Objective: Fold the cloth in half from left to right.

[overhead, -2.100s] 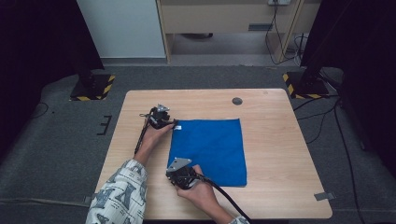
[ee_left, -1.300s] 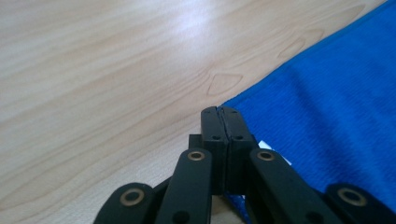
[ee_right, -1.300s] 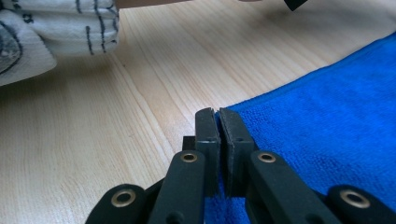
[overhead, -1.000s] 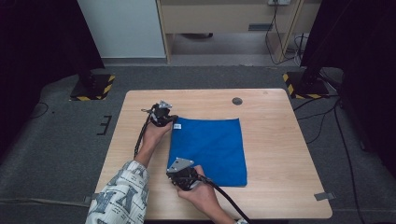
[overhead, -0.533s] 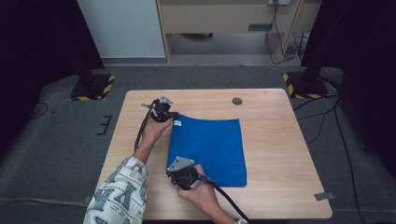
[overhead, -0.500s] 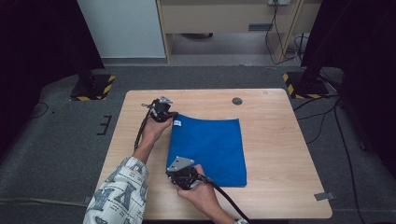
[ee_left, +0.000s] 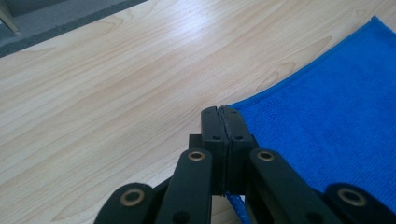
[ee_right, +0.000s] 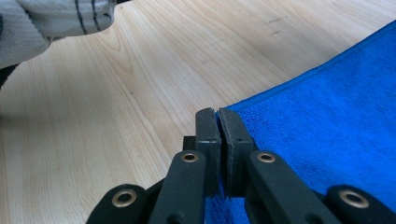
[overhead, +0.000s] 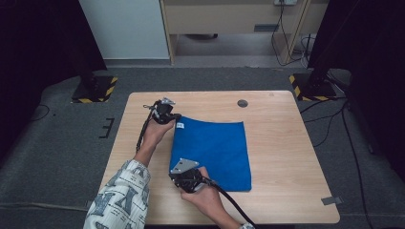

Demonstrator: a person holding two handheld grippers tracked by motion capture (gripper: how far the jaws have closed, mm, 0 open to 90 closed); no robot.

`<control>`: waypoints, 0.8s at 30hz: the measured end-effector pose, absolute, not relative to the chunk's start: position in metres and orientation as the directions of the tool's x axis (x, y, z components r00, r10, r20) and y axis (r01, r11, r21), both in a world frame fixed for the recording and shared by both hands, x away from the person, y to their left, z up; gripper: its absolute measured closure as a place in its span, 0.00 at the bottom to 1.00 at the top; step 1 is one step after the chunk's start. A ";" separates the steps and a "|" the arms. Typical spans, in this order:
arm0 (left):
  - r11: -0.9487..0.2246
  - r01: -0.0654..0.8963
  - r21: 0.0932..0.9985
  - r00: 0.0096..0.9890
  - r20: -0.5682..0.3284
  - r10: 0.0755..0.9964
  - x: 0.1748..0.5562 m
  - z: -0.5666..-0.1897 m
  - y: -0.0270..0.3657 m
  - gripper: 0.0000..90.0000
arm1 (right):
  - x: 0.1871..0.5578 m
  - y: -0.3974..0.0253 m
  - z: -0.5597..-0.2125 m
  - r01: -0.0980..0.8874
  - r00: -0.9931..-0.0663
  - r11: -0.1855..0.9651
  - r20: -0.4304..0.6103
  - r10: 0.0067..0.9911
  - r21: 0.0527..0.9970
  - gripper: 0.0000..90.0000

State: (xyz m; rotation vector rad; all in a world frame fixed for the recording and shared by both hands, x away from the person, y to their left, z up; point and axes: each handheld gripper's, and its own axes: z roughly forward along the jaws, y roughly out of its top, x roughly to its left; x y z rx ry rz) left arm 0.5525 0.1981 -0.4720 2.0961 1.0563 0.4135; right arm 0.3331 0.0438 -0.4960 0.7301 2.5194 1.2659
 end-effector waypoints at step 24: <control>-0.389 0.553 0.737 0.610 -0.040 0.792 0.546 -0.456 0.217 0.99 | 0.326 0.064 -0.477 0.276 -0.863 0.510 -0.023 0.504 0.815 0.98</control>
